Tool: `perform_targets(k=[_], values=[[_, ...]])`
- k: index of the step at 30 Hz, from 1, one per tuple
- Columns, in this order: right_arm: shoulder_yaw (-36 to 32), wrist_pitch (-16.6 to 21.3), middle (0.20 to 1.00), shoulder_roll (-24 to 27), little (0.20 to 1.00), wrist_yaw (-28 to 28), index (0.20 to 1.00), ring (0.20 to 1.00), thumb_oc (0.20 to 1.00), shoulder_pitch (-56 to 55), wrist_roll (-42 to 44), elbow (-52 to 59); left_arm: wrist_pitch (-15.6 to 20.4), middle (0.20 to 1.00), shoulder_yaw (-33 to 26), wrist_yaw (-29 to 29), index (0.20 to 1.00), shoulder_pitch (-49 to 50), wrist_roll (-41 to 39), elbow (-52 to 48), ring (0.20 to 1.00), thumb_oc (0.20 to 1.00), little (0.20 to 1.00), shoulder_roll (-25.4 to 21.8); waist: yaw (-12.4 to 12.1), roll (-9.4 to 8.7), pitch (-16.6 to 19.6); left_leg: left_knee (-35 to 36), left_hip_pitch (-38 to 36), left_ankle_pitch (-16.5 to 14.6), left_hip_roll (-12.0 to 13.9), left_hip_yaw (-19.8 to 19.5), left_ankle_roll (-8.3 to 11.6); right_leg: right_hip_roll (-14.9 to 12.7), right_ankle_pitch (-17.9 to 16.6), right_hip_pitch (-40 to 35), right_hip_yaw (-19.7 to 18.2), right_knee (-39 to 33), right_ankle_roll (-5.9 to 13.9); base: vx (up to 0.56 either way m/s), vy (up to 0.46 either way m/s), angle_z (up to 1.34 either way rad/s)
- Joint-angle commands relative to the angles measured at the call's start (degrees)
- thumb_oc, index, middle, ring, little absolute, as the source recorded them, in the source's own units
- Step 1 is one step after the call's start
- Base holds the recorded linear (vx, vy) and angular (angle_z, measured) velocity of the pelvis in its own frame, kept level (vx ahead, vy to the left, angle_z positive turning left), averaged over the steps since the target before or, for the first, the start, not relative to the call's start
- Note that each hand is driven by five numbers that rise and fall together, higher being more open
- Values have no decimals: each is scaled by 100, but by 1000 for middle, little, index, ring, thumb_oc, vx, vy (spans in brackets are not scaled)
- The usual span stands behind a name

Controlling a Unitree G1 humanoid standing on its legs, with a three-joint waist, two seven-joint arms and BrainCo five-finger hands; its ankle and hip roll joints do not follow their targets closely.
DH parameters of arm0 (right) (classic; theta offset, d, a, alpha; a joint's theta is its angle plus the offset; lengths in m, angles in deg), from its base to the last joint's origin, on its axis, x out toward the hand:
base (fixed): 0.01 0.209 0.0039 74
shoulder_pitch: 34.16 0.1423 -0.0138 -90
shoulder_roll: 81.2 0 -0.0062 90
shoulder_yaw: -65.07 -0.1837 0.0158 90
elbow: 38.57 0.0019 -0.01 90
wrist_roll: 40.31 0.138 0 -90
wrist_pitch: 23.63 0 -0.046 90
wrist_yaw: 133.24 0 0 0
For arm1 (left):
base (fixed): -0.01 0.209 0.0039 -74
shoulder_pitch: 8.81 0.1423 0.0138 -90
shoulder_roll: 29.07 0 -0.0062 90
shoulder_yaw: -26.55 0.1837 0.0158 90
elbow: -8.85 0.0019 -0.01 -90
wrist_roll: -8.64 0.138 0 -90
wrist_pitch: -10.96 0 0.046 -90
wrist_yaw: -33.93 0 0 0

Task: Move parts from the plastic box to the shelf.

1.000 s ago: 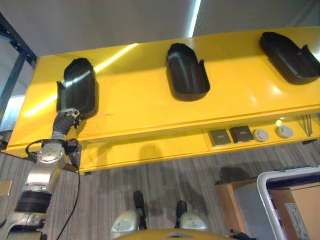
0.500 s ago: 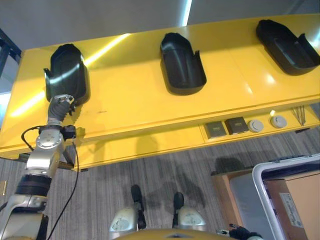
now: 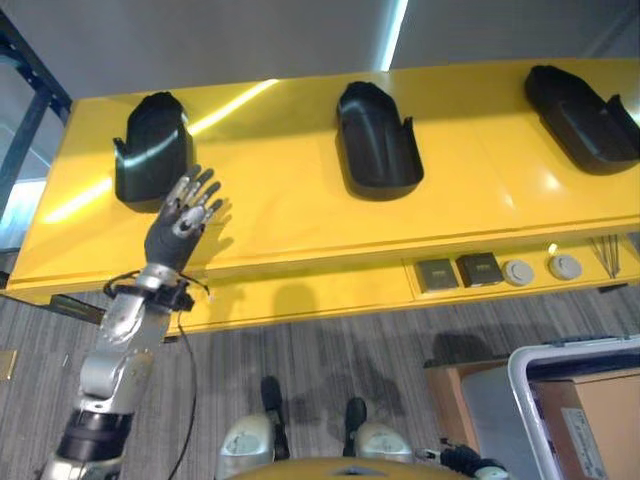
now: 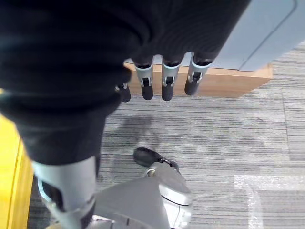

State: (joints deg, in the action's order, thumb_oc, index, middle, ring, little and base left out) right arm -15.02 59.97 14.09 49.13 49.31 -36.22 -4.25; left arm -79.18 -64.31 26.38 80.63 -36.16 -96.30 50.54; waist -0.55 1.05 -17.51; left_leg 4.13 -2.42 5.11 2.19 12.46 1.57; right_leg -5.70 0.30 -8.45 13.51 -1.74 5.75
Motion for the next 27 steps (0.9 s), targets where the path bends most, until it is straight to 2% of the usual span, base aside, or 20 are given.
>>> perform_targets(k=[1, 3, 4, 6, 7, 8, 11, 13, 15, 17, 18, 19, 20, 24, 25, 26, 27], values=[[19, -176, 1000, 85, 1000, -143, 1000, 1000, 1000, -210, -74, -155, 170, 1000, -218, -263, 1000, 223, 166, -35, 1000, 1000, 1000, 68, -181, -7, 474, -571, 227, -385, 591, -88, 312, -380, -56, 421, -5, 246, 232, -10, -28, 6], [7, -222, 1000, 94, 1000, -135, 1000, 1000, 1000, -211, -72, -124, 221, 1000, -181, -312, 1000, 447, 290, 122, 1000, 1000, 1000, 32, -235, -8, 506, -565, 193, -396, 595, -121, 318, -371, -60, 377, 22, 225, 229, -10, -47, 11], [46, -260, 1000, 97, 1000, -146, 1000, 1000, 1000, -208, -40, -110, 276, 1000, -119, -348, 1000, 729, 920, 423, 1000, 1000, 1000, -69, -288, -25, 547, -549, 140, -413, 606, -124, 323, -353, -55, 337, 46, 202, 225, -7, -62, 17], [79, -232, 1000, 97, 1000, -156, 1000, 1000, 1000, -179, -14, -184, 895, 1000, 44, -339, 1000, 963, 2011, 863, 1000, 1000, 1000, -280, -329, -35, 552, -550, 92, -433, 619, -127, 330, -337, -41, 295, 59, 194, 222, -10, -48, 12], [78, -216, 1000, 95, 1000, -161, 1000, 1000, 1000, -166, -20, -209, 905, 1000, 78, -442, 1000, 1005, 2114, 964, 1000, 1000, 1000, -339, -338, -39, 564, -545, 102, -422, 620, -130, 330, -334, -50, 307, 60, 189, 219, -40, -32, 6], [128, -205, 1000, 162, 1000, -134, 1000, 1000, 1000, -89, -12, -295, 828, 1000, 381, -915, 1000, 1342, 1624, 1480, 1000, 1000, 1000, -461, -383, -26, 586, -510, 80, -410, 643, -135, 340, -315, -33, 294, 83, 163, 216, -38, -15, 7], [116, -202, 1000, 223, 1000, -98, 1000, 1000, 1000, -67, -59, -318, 877, 1000, 548, -862, 1000, 1524, 1618, 1724, 1000, 1000, 1000, -468, -395, -2, 601, -479, 45, -399, 654, -120, 336, -300, -29, 279, 97, 152, 219, -12, -2, 2], [212, -130, 1000, 278, 1000, -80, 1000, 1000, 1000, 7, -45, -429, 1345, 1000, 975, -662, 1000, 1583, 2419, 2548, 1000, 1000, 1000, -583, -368, 2, 613, -462, -3, -396, 683, -82, 339, -282, -16, 280, 84, 182, 220, -11, -3, 2], [273, -150, 1000, 311, 1000, -64, 1000, 1000, 1000, 65, -54, -453, 1364, 1000, 1107, -576, 1000, 1600, 2399, 2912, 1000, 1000, 1000, -565, -345, 3, 641, -443, -14, -387, 707, -39, 345, -271, -3, 294, 83, 185, 208, 0, 0, 0], [302, -173, 1000, 321, 1000, -58, 1000, 1000, 1000, 82, -82, -474, 1156, 1000, 1257, -173, 1000, 1589, 2148, 3578, 1000, 1000, 1000, -368, -313, 12, 668, -402, -47, -388, 710, -20, 343, -254, 6, 300, 61, 185, 213, -4, 6, -3], [306, -175, 1000, 318, 1000, -59, 1000, 1000, 1000, 80, -80, -477, 1151, 1000, 1264, -127, 1000, 1585, 2146, 3698, 1000, 1000, 1000, -327, -310, 9, 676, -402, -41, -388, 709, -20, 341, -252, 4, 306, 59, 184, 213, -3, -11, -3], [332, -200, 1000, 266, 1000, -89, 1000, 1000, 1000, 81, -34, -525, 1125, 1000, 1292, 147, 1000, 1558, 2318, 4388, 1000, 1000, 1000, -97, -299, -15, 680, -417, -59, -413, 705, -19, 340, -245, 15, 295, 45, 191, 220, 0, 0, 0], [347, -228, 1000, 234, 1000, -102, 1000, 1000, 1000, 91, -11, -547, 1183, 1000, 1272, 179, 1000, 1539, 2378, 4734, 1000, 1000, 1000, 13, -293, -30, 697, -414, -41, -401, 703, -18, 337, -244, 2, 319, 40, 190, 219, -1, -35, 0], [320, -220, 1000, 5, 1000, -216, 1000, 1000, 1000, 173, 106, -915, 949, 1000, 908, 508, 1000, 1350, 2328, 6813, 1000, 1000, 1000, 732, -264, -113, 761, -395, -72, -415, 698, -16, 321, -213, 5, 326, -23, 172, 209, 5, -17, -1], [320, -220, 1000, 5, 1000, -216, 1000, 1000, 1000, 173, 106, -915, 949, 1000, 908, 508, 1000, 1350, 2328, 6814, 1000, 1000, 1000, 732, -264, -114, 764, -395, -68, -415, 698, -16, 321, -213, 5, 329, -22, 172, 209, 42, -21, 0], [255, -205, 1000, -140, 1000, -258, 1000, 1000, 1000, 238, 124, -1154, 1060, 1000, 577, 591, 1000, 1193, 2349, 7965, 1000, 1000, 1000, 1014, -242, -158, 811, -385, -105, -418, 692, -37, 312, -193, 2, 306, -80, 145, 202, 47, -15, 1], [246, -195, 1000, -153, 1000, -256, 1000, 1000, 1000, 240, 105, -1178, 1101, 1000, 555, 584, 1000, 1182, 2310, 8039, 1000, 1000, 1000, 1036, -236, -161, 818, -376, -116, -419, 691, -35, 309, -191, 2, 299, -87, 138, 200, 63, -13, 0]])
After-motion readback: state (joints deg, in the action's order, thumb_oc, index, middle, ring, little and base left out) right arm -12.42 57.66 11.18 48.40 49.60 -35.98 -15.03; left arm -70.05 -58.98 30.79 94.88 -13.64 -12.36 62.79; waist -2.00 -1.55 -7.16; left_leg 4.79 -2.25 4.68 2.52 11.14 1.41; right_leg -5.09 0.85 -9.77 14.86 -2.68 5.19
